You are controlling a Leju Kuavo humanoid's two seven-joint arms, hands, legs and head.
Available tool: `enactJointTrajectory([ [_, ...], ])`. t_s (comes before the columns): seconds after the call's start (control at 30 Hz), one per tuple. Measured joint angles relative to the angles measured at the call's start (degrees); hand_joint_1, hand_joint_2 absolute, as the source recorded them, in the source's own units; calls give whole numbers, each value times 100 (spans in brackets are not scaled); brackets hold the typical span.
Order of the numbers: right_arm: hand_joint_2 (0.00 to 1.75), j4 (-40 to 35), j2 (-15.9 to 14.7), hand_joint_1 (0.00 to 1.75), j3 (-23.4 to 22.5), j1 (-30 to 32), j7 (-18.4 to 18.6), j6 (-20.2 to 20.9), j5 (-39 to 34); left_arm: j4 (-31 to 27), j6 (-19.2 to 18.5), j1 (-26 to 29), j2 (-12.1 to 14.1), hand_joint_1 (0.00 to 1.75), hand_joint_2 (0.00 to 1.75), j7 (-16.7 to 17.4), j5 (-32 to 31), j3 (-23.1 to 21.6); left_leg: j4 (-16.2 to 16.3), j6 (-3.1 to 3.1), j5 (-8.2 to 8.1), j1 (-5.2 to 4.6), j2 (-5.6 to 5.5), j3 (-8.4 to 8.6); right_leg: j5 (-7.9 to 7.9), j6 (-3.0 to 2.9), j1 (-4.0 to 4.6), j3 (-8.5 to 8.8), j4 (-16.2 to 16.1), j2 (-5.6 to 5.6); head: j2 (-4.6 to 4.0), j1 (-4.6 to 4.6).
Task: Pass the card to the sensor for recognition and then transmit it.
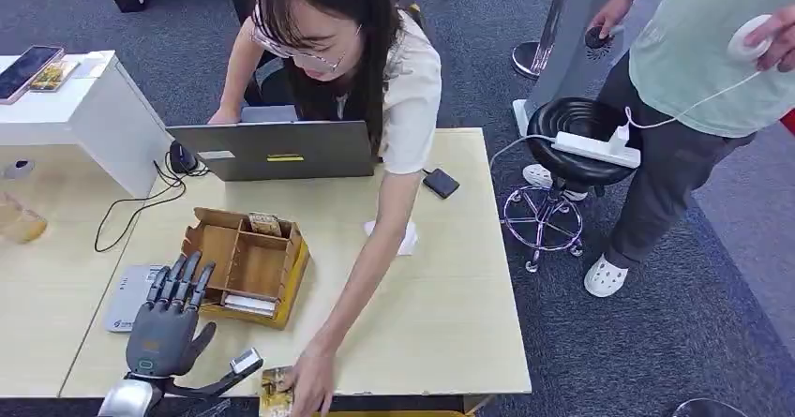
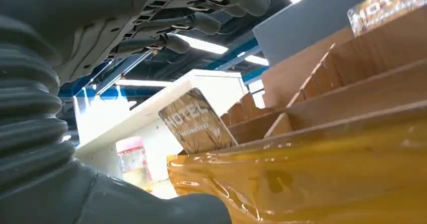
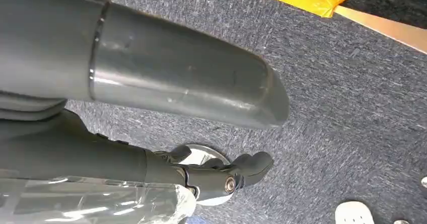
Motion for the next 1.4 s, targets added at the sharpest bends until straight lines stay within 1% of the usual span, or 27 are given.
enactJointTrajectory([
  [0.27,0,2,0,0,0,1,7,0,-4,166,-188,-76,0,0,175,-74,96,4,0,0,0,0,0,0,0,0,0,0,0,0,0,0],
  [0.43,0,2,0,0,2,0,4,0,-11,199,-306,-106,6,0,175,-159,151,4,0,0,0,0,0,0,0,0,0,0,0,0,0,0],
  [0.67,0,2,0,0,4,-1,4,0,-17,208,-402,-132,57,0,175,-192,166,7,0,0,0,0,0,1,0,0,0,0,0,0,0,-2],
  [1.1,0,2,0,0,20,1,4,7,-4,210,-448,-167,142,0,175,-210,184,7,0,0,0,0,0,0,0,0,0,0,0,0,0,0],
  [1.2,0,2,0,0,55,2,7,4,-4,208,-475,-181,144,0,175,-210,315,20,0,0,0,0,0,1,0,0,0,0,0,0,0,0],
  [1.27,0,2,0,0,68,4,7,2,-4,208,-592,-222,151,0,175,-308,568,57,0,-1,1,0,0,1,0,0,0,0,0,0,0,0],
  [1.4,0,2,0,0,92,5,4,2,-4,203,-804,-339,257,0,175,-418,756,144,0,-2,2,1,0,1,0,0,1,0,1,1,0,-2],
])
